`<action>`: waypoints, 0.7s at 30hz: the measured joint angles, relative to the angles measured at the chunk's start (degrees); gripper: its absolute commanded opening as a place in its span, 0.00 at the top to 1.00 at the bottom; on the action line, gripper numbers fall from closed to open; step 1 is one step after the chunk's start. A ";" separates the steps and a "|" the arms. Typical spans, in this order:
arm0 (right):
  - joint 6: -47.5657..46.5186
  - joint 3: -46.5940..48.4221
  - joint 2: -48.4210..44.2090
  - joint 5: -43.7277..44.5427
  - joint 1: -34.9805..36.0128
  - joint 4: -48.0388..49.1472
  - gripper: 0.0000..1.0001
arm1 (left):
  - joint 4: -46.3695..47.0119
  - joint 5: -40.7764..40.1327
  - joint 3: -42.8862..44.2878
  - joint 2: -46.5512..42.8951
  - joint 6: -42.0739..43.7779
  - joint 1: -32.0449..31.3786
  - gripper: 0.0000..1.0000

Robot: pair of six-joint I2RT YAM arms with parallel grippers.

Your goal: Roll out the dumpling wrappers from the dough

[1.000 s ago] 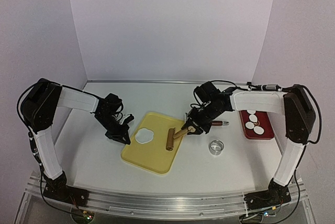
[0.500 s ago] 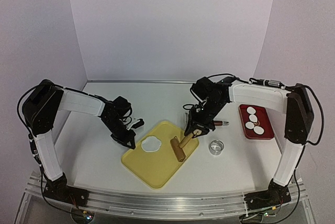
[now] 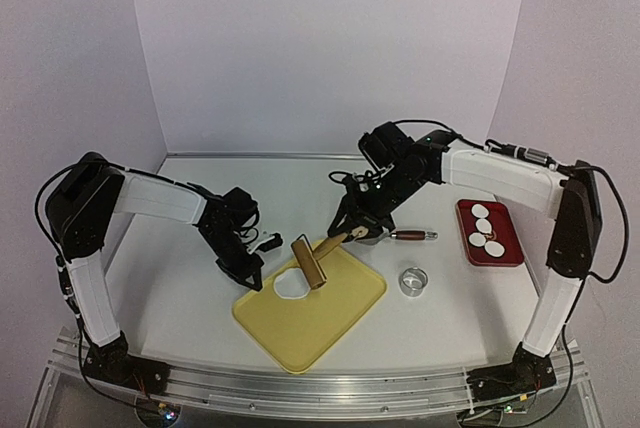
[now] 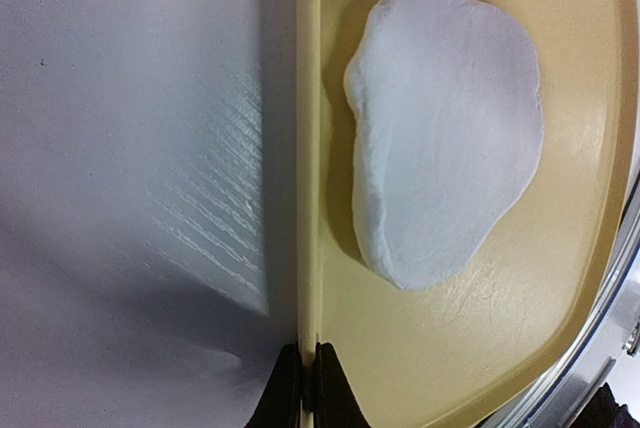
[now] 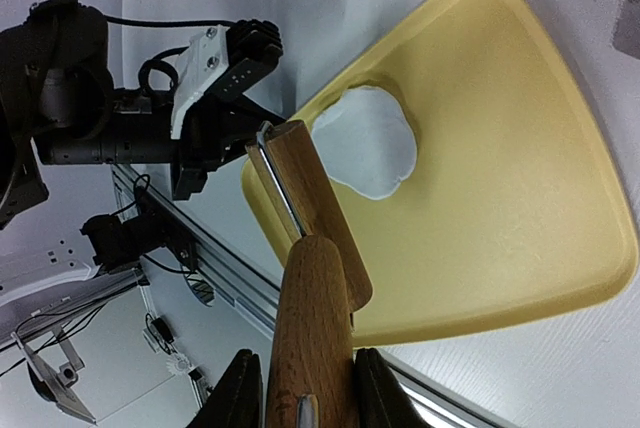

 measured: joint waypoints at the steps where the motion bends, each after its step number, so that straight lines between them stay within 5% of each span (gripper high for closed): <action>1: -0.22 0.40 0.93 -0.12 0.00 0.44 1.00 | 0.02 -0.02 0.00 0.00 0.11 -0.09 1.00; 21: 1.02 3.18 13.80 -1.81 0.09 0.16 1.00 | 0.06 -0.09 0.00 0.00 0.40 -0.69 1.00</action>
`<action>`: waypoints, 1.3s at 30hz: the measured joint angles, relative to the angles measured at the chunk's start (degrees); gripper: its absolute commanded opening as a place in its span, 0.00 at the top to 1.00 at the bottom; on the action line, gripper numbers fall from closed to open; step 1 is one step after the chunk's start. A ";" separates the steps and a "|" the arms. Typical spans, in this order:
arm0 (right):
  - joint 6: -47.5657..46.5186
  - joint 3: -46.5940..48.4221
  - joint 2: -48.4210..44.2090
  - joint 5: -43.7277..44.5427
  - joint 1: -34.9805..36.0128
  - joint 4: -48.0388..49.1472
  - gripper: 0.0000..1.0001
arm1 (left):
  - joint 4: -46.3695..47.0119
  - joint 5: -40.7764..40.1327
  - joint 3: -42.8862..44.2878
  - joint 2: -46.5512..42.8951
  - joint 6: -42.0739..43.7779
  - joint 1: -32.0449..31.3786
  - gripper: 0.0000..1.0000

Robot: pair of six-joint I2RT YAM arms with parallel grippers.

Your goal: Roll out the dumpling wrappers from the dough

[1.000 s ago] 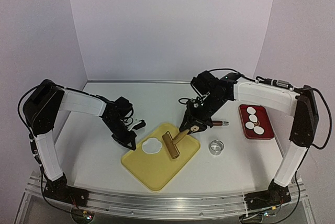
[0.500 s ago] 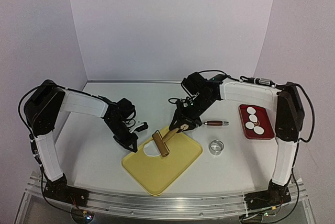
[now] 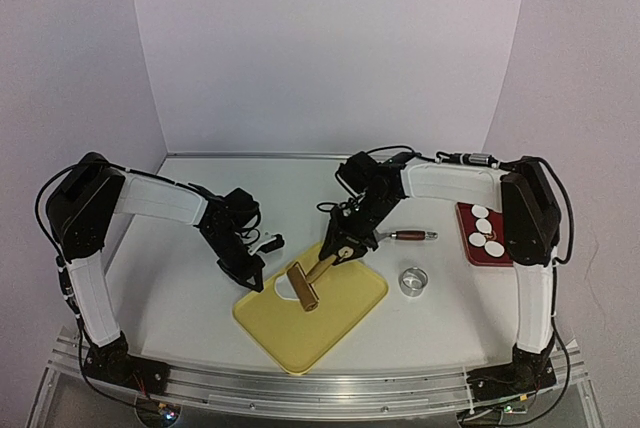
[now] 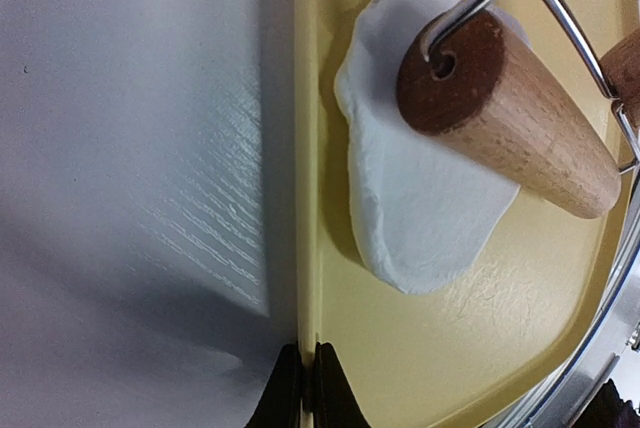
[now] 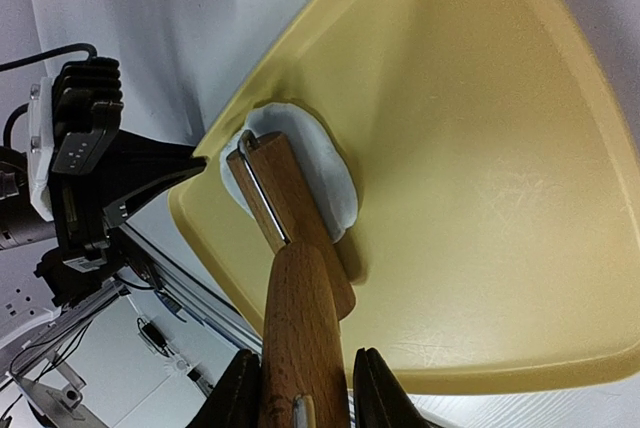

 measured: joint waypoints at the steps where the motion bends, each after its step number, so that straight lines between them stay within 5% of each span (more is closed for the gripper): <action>1: 0.04 0.68 0.51 -0.11 0.09 -0.52 1.00 | 0.00 0.01 0.00 0.00 0.00 0.00 1.00; 13: -1.00 9.94 6.96 -0.78 3.72 -4.78 1.00 | 0.00 -0.03 0.00 0.00 0.00 -0.04 1.00; 39: -0.75 12.79 8.29 1.80 5.77 -7.37 1.00 | 0.00 -0.06 0.00 0.00 0.00 -0.04 1.00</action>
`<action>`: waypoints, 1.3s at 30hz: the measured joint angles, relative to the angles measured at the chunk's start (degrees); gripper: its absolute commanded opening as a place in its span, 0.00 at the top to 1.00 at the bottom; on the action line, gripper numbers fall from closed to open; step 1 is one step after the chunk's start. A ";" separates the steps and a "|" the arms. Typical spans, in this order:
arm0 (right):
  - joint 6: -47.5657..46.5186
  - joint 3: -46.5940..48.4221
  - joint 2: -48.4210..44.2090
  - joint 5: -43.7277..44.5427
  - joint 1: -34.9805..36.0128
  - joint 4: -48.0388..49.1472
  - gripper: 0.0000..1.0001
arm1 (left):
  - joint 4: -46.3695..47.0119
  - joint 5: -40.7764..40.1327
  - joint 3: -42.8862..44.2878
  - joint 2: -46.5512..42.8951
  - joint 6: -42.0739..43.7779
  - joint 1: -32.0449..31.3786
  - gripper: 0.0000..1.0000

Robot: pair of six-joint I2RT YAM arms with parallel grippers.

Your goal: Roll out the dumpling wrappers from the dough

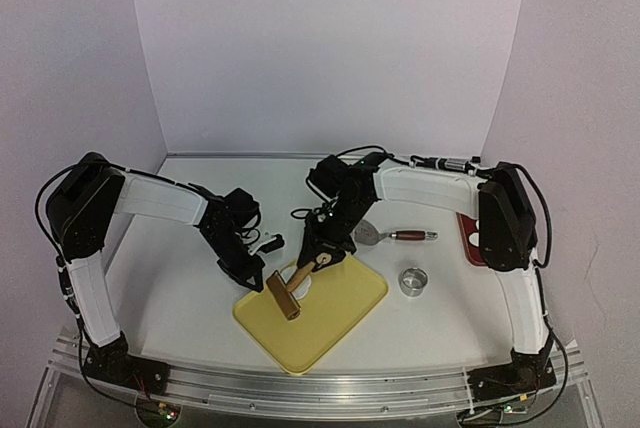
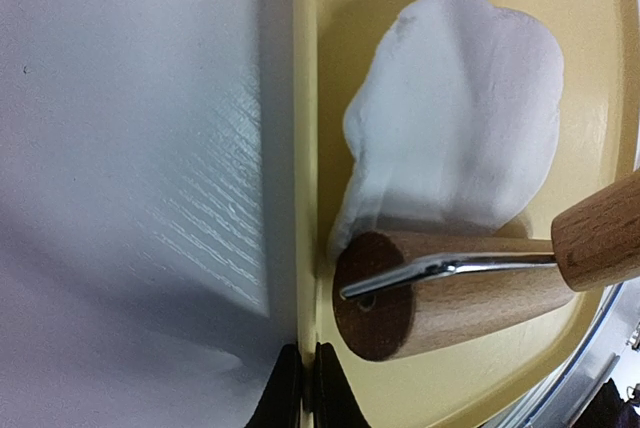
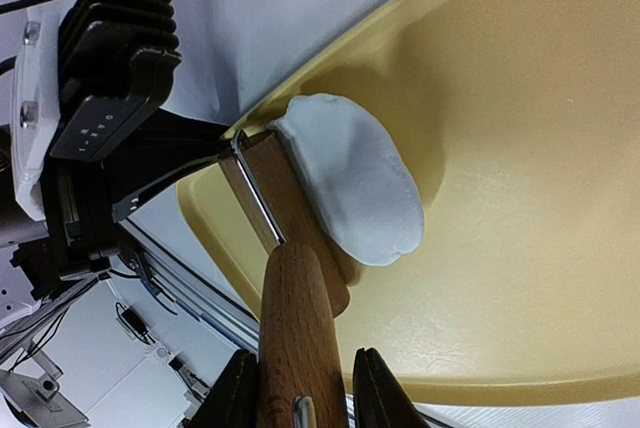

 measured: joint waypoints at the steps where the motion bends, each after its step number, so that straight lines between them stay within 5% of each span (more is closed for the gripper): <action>1: -0.01 -0.32 -0.19 0.06 -0.01 0.18 1.00 | 0.00 0.00 0.00 0.00 0.00 0.00 1.00; 39: -0.14 -2.75 -0.28 -1.82 0.48 1.84 1.00 | 0.00 -0.07 0.00 0.00 0.02 -0.04 1.00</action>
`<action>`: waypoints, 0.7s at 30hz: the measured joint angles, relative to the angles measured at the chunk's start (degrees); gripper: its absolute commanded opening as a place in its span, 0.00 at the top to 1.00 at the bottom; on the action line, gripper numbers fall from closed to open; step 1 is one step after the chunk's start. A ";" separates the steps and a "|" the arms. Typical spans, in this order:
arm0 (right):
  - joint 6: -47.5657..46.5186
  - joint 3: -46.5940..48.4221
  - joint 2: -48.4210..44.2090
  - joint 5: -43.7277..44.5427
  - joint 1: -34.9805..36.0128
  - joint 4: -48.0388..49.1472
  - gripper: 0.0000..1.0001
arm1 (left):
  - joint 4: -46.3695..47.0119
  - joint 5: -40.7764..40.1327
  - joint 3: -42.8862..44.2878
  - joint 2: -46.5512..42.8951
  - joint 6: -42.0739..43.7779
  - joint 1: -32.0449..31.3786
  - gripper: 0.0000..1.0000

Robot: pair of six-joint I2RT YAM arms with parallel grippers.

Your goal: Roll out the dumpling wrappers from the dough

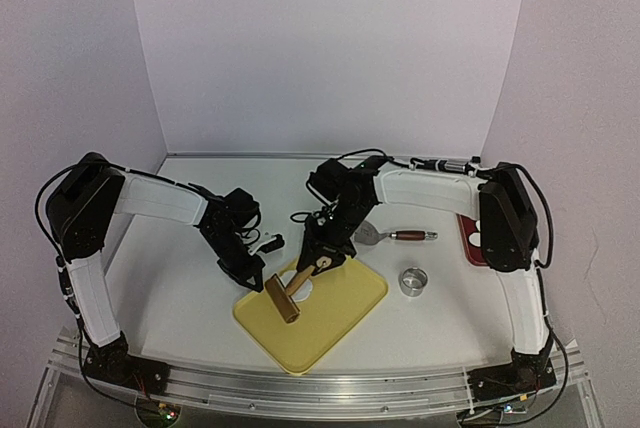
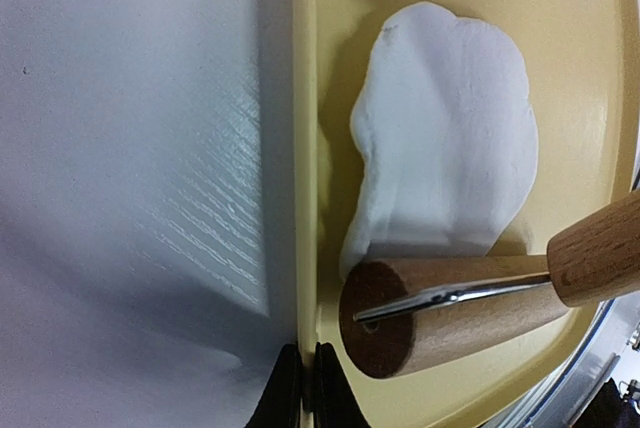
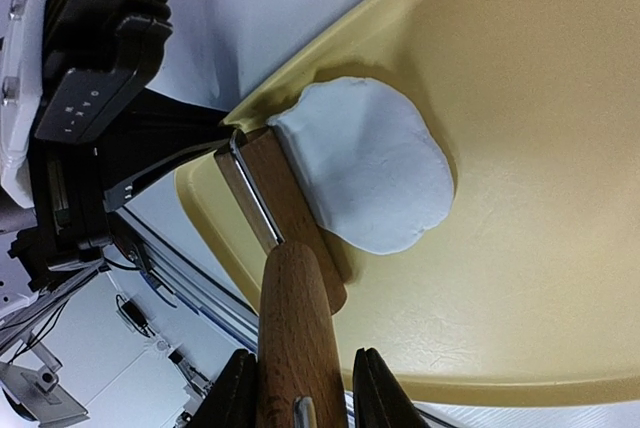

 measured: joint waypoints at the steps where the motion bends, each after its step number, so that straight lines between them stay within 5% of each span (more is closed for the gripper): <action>1: 0.02 0.00 0.18 -0.43 0.08 0.25 1.00 | 0.00 0.00 0.00 0.00 0.00 0.00 1.00; 21: -9.11 0.56 -0.62 -4.06 6.94 -6.89 1.00 | 0.02 -0.11 0.00 0.00 -0.02 0.00 1.00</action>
